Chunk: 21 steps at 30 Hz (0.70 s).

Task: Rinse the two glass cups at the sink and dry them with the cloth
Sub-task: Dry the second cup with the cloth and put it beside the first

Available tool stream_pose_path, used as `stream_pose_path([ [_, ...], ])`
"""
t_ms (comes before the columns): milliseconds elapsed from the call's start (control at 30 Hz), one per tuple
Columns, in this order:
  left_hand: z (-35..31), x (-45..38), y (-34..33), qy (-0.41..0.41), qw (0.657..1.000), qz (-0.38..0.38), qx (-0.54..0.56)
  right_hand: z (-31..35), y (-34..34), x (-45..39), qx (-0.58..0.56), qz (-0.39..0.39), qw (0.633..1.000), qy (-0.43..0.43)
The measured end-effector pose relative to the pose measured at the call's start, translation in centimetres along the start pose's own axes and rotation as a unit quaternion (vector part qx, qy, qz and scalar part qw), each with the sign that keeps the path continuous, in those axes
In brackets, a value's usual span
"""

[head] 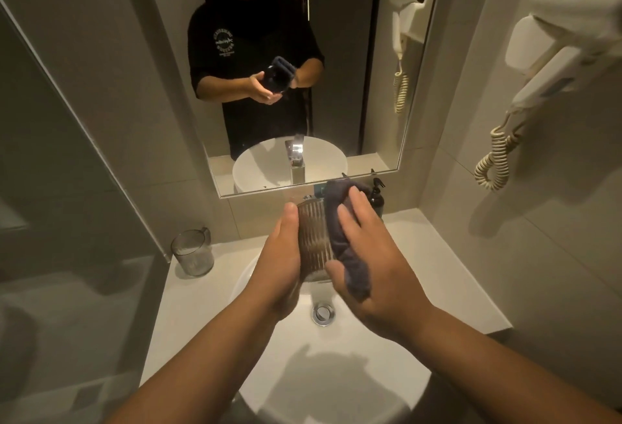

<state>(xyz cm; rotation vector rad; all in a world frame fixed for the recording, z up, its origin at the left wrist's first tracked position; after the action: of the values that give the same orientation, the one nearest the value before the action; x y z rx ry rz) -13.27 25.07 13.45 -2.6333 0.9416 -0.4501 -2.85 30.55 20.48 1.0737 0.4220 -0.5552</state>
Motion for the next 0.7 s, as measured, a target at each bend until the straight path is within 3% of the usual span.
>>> stream_pose_path([
  [100, 0.0, 0.4, -0.4, -0.013, 1.000, 0.007, -0.009, 1.8, -0.5, 0.4, 0.110, -0.007, 0.990, 0.092],
  [200, 0.1, 1.0, -0.9, -0.005, 0.999, 0.011, 0.031, 2.6, -0.6, 0.6, 0.103, -0.016, 0.989, 0.107],
  [300, 0.8, 1.3, -0.5, 0.021, 0.998, 0.007, 0.062, 1.2, -0.1, 0.6, -0.038, -0.011, 0.999, 0.030],
  [367, 1.3, 1.3, 0.2, 0.044, 0.995, -0.003, 0.093, -0.1, -0.2, 0.3, -0.159, 0.004, 0.986, -0.042],
  [467, 1.3, 1.3, -0.1, 0.065, 0.990, 0.016, 0.125, -0.6, -0.3, -0.1, -0.211, 0.009, 0.975, -0.071],
  [600, -0.5, 1.1, 0.3, 0.003, 0.999, -0.034, 0.006, 0.5, 0.3, -0.5, -0.043, 0.000, 0.999, 0.002],
  [700, -0.7, 1.4, 0.3, -0.016, 0.998, -0.053, -0.017, 2.1, -0.4, -0.2, 0.100, -0.001, 0.990, 0.097],
])
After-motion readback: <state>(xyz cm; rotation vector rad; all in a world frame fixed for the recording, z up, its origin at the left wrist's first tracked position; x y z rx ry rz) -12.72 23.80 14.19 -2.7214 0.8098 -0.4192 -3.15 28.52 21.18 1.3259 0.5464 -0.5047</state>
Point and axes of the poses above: each hand's wrist, its own x-axis away from the middle knuckle, its own y-axis out of the back of the hand, z = x × y, the point moved 10 cm from there along -x, towards the middle knuckle, and after that the axes turned 7 degrees about x, right-handed, at the moved point
